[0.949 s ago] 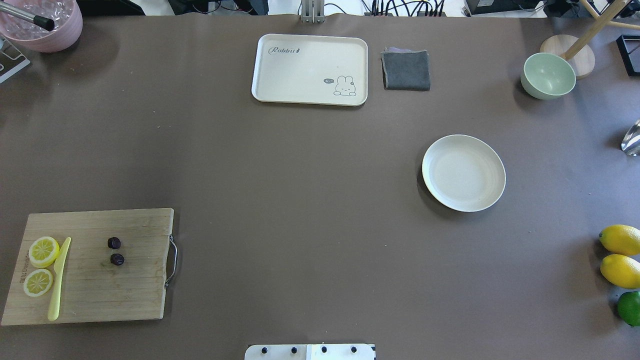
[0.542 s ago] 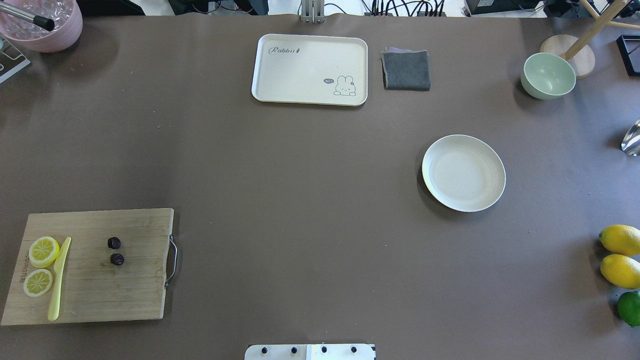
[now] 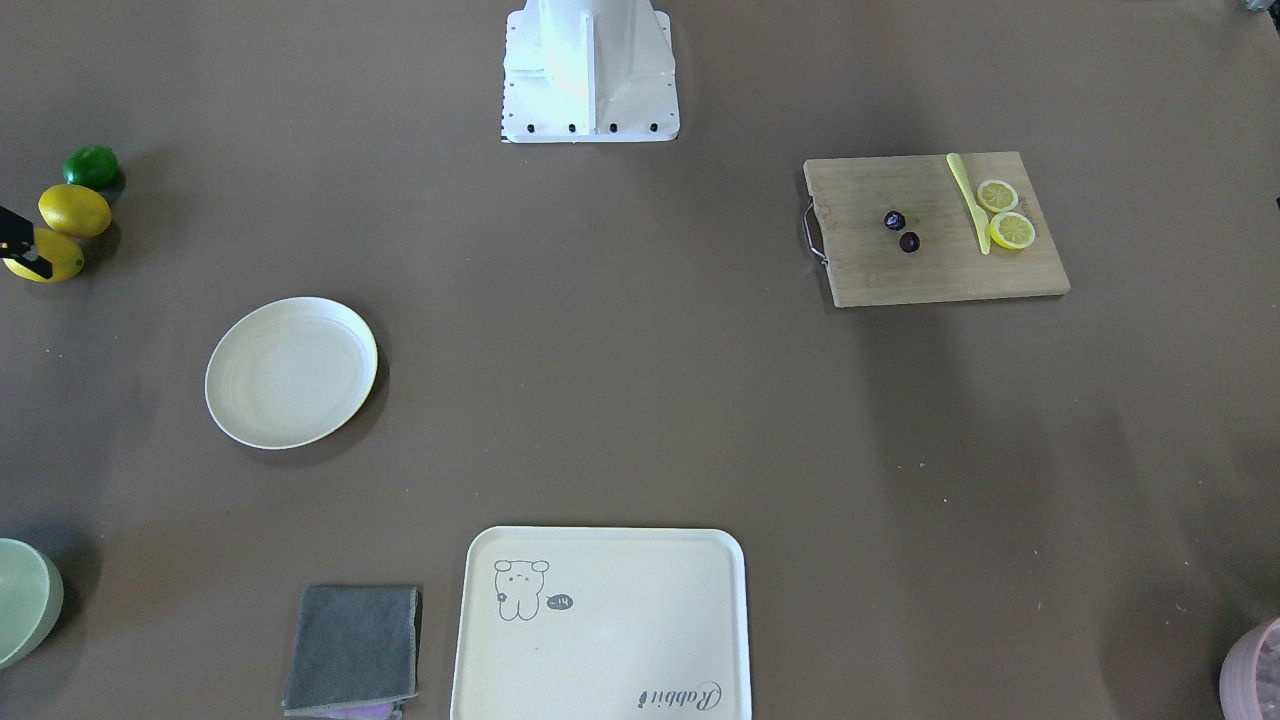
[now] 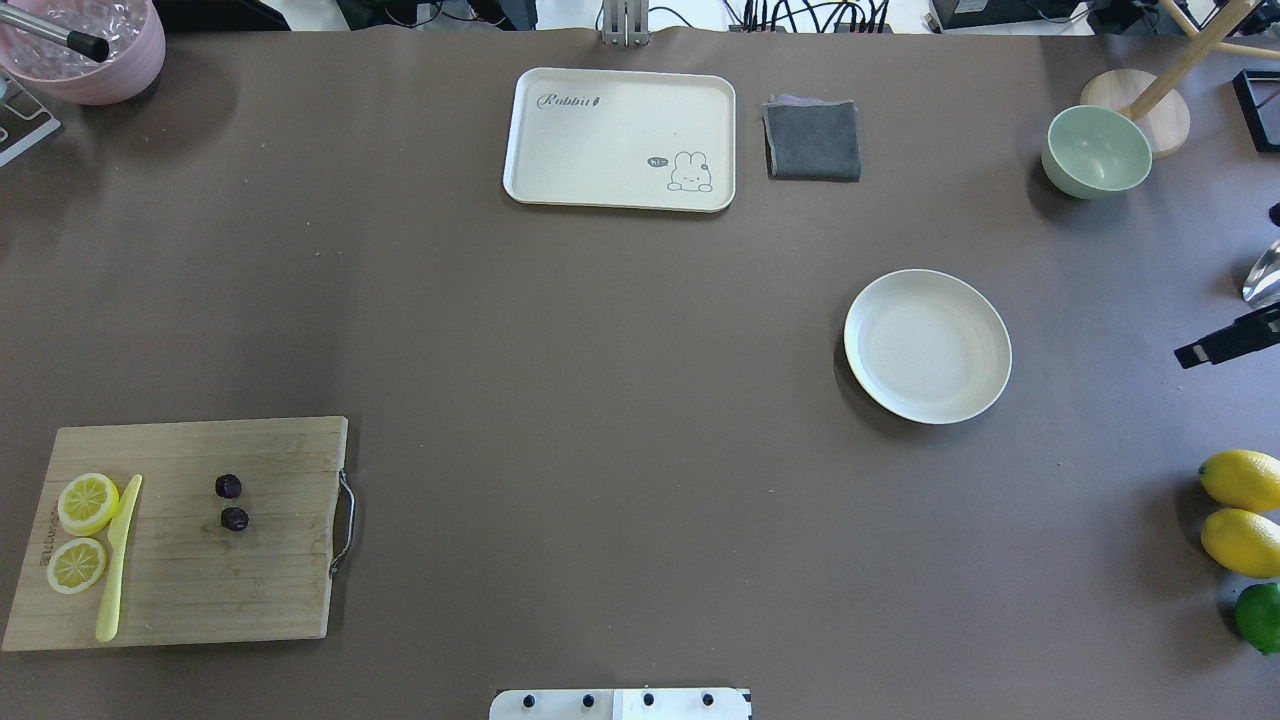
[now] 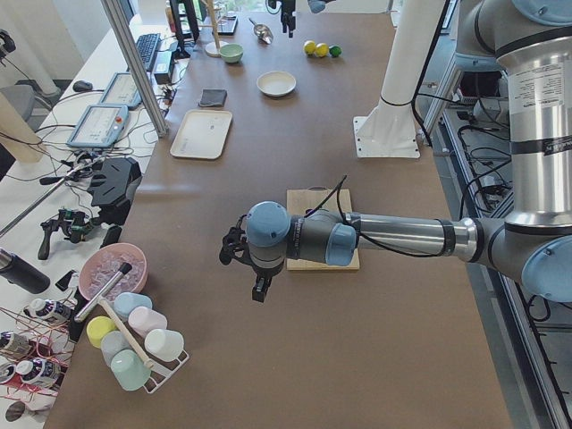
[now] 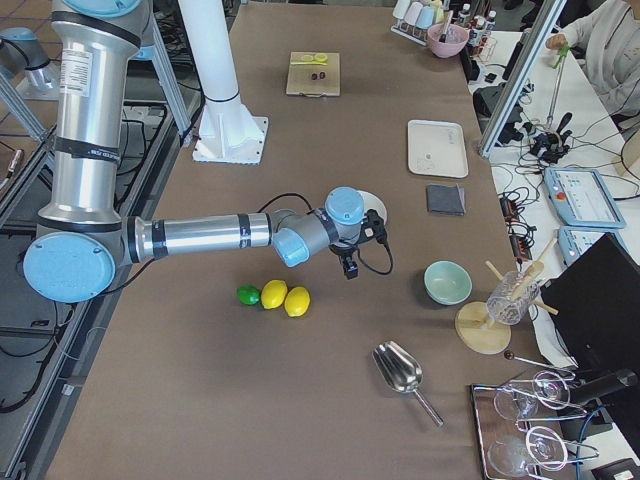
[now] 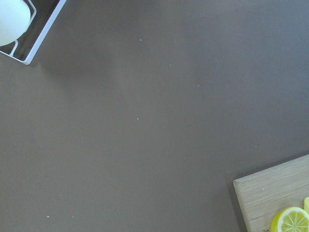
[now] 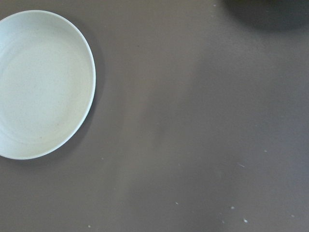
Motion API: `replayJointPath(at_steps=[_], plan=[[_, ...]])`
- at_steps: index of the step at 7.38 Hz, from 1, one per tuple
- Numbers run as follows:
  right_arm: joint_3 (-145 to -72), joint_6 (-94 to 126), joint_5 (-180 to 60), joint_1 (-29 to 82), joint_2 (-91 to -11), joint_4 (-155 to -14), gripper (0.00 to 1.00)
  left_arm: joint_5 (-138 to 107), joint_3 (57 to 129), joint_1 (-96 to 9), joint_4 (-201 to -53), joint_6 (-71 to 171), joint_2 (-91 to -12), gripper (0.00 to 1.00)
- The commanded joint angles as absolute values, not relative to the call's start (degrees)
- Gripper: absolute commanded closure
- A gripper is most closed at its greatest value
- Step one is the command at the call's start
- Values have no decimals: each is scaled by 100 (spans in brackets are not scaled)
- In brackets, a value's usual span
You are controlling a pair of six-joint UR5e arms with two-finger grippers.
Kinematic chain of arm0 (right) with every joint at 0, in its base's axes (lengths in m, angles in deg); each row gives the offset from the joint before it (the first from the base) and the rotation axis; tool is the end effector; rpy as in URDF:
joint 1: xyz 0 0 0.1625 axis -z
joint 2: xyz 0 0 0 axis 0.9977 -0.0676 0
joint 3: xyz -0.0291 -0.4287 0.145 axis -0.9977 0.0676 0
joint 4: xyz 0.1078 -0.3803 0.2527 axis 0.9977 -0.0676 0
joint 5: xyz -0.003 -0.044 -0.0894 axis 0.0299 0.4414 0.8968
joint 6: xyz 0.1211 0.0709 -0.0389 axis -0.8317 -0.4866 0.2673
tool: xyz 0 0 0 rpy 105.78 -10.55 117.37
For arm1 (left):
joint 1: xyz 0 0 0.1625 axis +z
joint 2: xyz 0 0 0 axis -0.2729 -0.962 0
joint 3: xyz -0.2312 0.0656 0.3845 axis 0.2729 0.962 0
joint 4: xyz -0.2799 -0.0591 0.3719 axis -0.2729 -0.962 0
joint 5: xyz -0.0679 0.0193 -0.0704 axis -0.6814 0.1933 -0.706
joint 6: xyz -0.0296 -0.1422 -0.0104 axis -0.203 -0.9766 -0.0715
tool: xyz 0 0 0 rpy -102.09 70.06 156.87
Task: Place red cherry on plate
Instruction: 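Move the right gripper to the white plate's rim and grasp it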
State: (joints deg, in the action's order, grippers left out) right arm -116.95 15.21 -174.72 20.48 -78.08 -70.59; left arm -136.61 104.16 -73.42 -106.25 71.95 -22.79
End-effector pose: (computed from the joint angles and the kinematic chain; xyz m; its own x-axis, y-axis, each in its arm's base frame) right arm -0.1959 -0.4951 0.6066 0.5366 -0.3779 0.7545 0.1998 0.9256 0.3215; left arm -0.0115 -0.4884 0.6624 0.6020 0.2480 -0.7590 -0.0907 0.9656 0.2436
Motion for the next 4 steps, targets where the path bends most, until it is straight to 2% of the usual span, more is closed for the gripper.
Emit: replayJointPath(at_steps=[1, 4], plan=[[-11590, 496, -17042, 2809, -7366, -6944, 0, -13721, 10428, -7337, -10637, 6701, -2261, 2], [-10732, 183, -16891, 3013, -6454, -6909, 0, -13677, 10323, -7328, -11032, 6476, -2208, 2]])
